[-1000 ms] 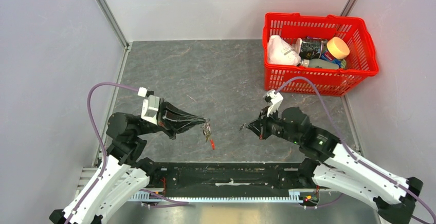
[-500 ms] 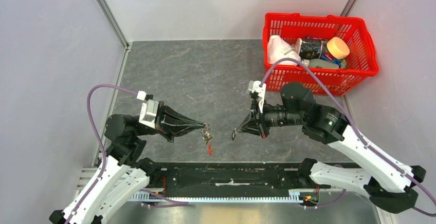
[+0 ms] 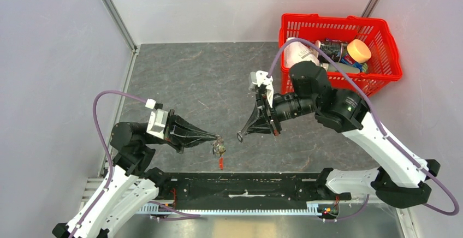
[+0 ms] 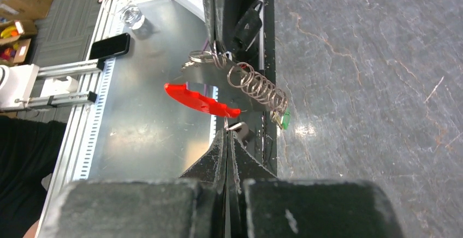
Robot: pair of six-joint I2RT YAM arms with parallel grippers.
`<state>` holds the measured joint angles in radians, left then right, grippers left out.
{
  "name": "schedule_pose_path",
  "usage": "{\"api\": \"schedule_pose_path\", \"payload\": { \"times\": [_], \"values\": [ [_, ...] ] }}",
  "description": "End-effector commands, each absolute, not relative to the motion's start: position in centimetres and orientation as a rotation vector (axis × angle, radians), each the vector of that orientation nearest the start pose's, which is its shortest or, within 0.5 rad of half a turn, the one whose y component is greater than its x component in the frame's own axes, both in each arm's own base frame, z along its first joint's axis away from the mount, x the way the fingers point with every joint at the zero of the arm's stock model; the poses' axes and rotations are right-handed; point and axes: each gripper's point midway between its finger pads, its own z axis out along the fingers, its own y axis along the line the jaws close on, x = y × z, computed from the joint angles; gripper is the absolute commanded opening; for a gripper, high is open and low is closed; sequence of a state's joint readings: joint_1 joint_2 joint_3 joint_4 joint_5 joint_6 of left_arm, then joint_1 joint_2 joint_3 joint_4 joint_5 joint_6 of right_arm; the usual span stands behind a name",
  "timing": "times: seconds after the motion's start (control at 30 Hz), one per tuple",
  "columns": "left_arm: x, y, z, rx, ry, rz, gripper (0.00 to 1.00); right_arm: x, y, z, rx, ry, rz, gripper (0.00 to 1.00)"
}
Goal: Put the keys on the keyring
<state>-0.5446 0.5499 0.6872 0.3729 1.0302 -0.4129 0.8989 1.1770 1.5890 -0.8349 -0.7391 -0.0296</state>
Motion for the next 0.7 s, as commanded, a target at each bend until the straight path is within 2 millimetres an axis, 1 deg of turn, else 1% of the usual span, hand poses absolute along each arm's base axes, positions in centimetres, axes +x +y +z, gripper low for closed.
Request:
{"api": "schedule_pose_path", "payload": {
  "times": [0.0, 0.27, 0.4, 0.67],
  "values": [
    [6.5, -22.6, 39.4, 1.079, 0.921, -1.336, 0.02, 8.0, 30.3, 40.9, -1.455, 1.514, 1.333, 0.0],
    [7.1, -22.7, 39.4, 1.054, 0.932, -1.326, 0.02, 7.8, 31.8, 40.9, -1.532, 1.503, 1.403, 0.0],
    [7.5, -22.8, 39.4, 1.035, 0.942, -1.32, 0.02, 7.5, 32.1, 41.0, -1.555, 1.483, 1.427, 0.0],
    [9.2, -23.0, 39.1, 0.979, 1.006, -1.282, 0.02, 7.1, 32.5, 41.3, -1.57, 1.46, 1.443, 0.0]
  ]
}}
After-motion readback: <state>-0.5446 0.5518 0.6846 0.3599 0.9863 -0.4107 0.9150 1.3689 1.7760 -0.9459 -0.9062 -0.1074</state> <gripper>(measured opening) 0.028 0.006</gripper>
